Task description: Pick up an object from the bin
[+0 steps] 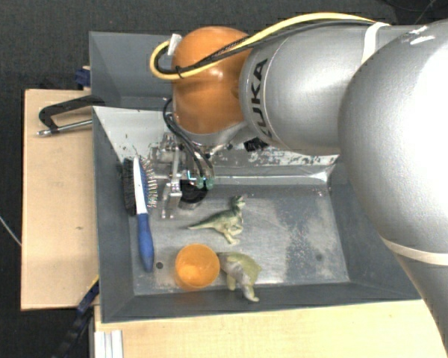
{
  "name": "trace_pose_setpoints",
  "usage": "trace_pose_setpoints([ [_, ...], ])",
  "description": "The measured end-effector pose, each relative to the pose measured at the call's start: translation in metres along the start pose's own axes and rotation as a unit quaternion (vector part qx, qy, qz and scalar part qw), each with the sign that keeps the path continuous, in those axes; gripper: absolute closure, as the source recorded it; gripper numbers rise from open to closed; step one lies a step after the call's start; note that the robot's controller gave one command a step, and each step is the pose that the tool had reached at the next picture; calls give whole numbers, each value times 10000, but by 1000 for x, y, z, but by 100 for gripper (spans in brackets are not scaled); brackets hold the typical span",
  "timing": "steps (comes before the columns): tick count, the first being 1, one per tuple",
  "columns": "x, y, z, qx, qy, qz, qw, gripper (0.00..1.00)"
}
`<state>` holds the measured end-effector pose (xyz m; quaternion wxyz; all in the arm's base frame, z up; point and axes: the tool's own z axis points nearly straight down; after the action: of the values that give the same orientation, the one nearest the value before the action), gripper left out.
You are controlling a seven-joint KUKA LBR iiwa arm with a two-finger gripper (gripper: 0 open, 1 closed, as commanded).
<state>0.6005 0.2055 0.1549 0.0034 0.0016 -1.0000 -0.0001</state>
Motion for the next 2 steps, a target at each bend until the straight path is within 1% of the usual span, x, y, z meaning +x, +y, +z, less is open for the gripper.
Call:
trace_pose_setpoints([
  [1, 7, -24, 70, -47, -124, 1342, 9909, 0],
  [2, 5, -24, 66, -64, -175, 1345, 9907, 100],
])
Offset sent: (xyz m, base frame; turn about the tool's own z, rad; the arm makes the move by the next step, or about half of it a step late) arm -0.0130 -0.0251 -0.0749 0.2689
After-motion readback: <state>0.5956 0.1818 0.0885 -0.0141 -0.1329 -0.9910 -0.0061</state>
